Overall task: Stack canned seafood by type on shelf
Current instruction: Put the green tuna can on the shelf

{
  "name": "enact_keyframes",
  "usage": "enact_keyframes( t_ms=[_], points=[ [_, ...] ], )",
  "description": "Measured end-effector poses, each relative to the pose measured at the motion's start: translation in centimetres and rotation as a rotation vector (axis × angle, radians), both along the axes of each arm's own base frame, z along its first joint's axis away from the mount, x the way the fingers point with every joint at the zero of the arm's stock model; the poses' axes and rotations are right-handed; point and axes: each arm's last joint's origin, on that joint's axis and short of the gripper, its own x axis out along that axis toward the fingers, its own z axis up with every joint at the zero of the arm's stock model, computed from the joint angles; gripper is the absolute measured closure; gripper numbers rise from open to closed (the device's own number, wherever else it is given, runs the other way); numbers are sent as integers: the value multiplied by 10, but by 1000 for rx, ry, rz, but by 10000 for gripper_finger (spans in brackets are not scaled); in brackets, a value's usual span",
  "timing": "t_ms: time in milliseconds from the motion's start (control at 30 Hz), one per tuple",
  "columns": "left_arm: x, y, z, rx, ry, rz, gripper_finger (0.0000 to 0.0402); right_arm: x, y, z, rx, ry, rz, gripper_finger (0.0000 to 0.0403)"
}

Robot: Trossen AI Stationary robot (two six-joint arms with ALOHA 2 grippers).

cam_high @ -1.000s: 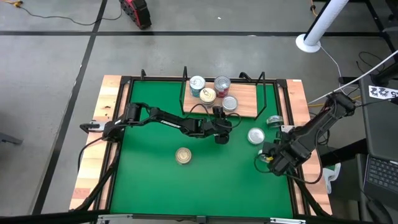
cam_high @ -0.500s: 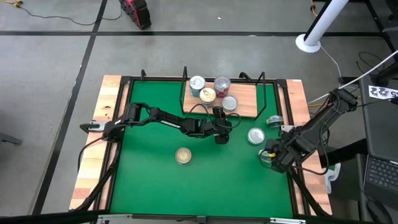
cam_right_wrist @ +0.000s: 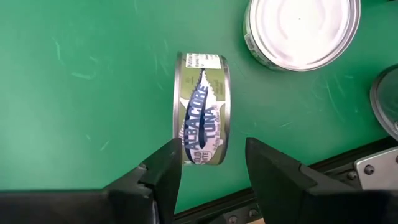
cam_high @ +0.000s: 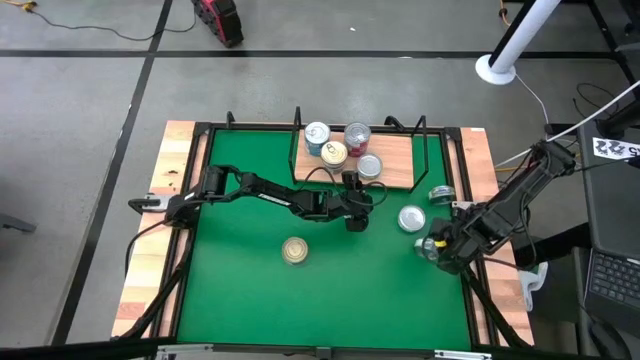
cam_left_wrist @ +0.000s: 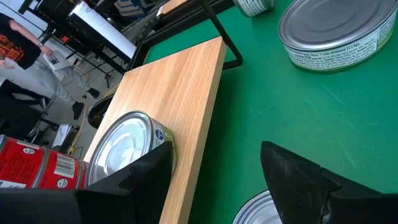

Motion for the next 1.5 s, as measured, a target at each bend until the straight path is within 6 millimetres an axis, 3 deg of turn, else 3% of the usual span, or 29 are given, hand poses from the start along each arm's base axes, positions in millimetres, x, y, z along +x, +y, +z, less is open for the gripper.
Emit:
enact_keyframes(
  t_ms=[367,800,1067,1200,1500],
  points=[
    [0,0,0,0,0,0,163,1,-1,1,-1,-37,-67,226],
    [1,-1,0,-34,-8,-30,163,0,-2,-22,-18,-46,-71,226],
    [1,-1,-1,-34,-7,-31,163,1,0,-23,4,-39,-67,226],
    [1,-6,-1,-40,-7,-57,163,2,0,-23,7,-48,-68,226],
    [4,-36,0,-197,-40,-288,163,7,4,-22,26,-133,-77,226]
  ],
)
